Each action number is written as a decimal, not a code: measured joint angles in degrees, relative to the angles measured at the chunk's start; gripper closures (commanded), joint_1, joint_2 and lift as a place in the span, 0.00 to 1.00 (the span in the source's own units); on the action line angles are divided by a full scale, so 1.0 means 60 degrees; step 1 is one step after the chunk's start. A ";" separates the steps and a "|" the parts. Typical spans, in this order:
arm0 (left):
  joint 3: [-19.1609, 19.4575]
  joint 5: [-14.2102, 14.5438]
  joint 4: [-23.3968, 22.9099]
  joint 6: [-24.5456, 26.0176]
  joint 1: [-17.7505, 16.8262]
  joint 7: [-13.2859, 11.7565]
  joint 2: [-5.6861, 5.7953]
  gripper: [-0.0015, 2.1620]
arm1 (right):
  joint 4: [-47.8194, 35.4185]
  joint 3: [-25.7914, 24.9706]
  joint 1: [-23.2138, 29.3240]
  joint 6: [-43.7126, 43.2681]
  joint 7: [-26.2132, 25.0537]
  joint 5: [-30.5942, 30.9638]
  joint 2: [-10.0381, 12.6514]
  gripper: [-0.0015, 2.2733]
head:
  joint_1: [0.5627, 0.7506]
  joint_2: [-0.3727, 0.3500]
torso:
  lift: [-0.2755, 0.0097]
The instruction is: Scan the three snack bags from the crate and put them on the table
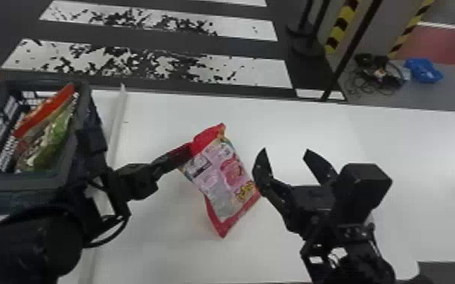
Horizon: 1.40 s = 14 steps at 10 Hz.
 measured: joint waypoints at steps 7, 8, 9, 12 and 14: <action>-0.1834 -0.0757 0.1762 -0.1408 -0.0857 0.0464 0.0000 0.81 | 0.0237 -0.0139 -0.0245 0.0002 0.0000 -0.0342 -0.0114 0.06 | 0.70 0.20 | 0.64; -0.2047 -0.0797 0.1914 -0.1613 -0.0874 0.0579 0.0000 0.02 | 0.0299 -0.0131 -0.0290 0.0001 0.0000 -0.0374 -0.0116 0.06 | 0.70 0.19 | 0.64; -0.2282 -0.1059 0.1970 -0.1702 -0.0889 0.0703 0.0000 0.00 | 0.0326 -0.0123 -0.0312 -0.0014 0.0000 -0.0388 -0.0113 0.06 | 0.70 0.18 | 0.64; -0.2963 -0.2403 0.1870 -0.2520 -0.0919 0.2019 0.0000 0.01 | 0.0322 -0.0129 -0.0309 -0.0085 0.0000 -0.0435 -0.0142 0.06 | 0.70 0.18 | 0.64; -0.2800 -0.2651 0.1470 -0.2963 -0.0745 0.2241 0.0000 0.02 | 0.0266 -0.0192 -0.0234 -0.0109 0.0000 -0.0449 -0.0199 0.06 | 0.70 0.19 | 0.64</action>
